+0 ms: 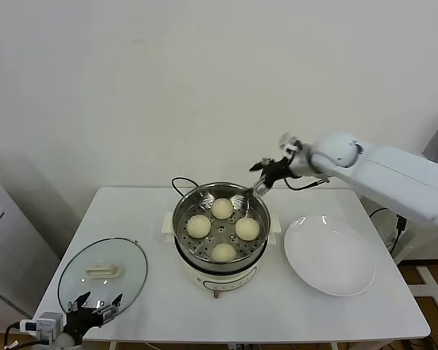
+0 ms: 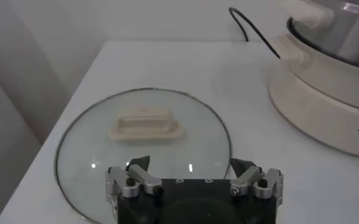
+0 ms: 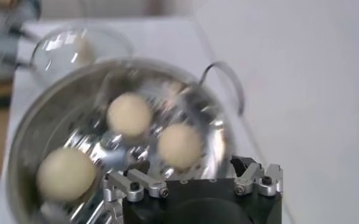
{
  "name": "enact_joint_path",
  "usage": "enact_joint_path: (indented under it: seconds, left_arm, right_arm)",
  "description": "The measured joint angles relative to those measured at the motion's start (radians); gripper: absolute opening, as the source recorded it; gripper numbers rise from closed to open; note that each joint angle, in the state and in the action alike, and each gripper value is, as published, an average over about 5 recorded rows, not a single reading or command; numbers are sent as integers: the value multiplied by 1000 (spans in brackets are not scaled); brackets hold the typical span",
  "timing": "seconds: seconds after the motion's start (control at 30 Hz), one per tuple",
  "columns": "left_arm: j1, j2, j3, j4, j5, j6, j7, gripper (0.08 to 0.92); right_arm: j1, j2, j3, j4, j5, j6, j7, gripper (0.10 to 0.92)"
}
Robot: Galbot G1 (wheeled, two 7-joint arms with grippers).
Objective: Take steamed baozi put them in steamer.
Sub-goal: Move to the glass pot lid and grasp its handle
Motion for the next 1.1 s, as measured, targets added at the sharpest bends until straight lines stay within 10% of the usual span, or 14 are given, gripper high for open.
enact_joint_path:
  seconds: [0.57, 1.1]
  left_arm:
    - [-49, -15, -30, 13, 49, -39, 5, 823]
    - [-54, -24, -73, 76, 378, -161, 61, 823]
  right_arm:
    - [-813, -54, 854, 126, -52, 282, 390, 823]
    - [-1411, 170, 1412, 228, -257, 390, 454, 823]
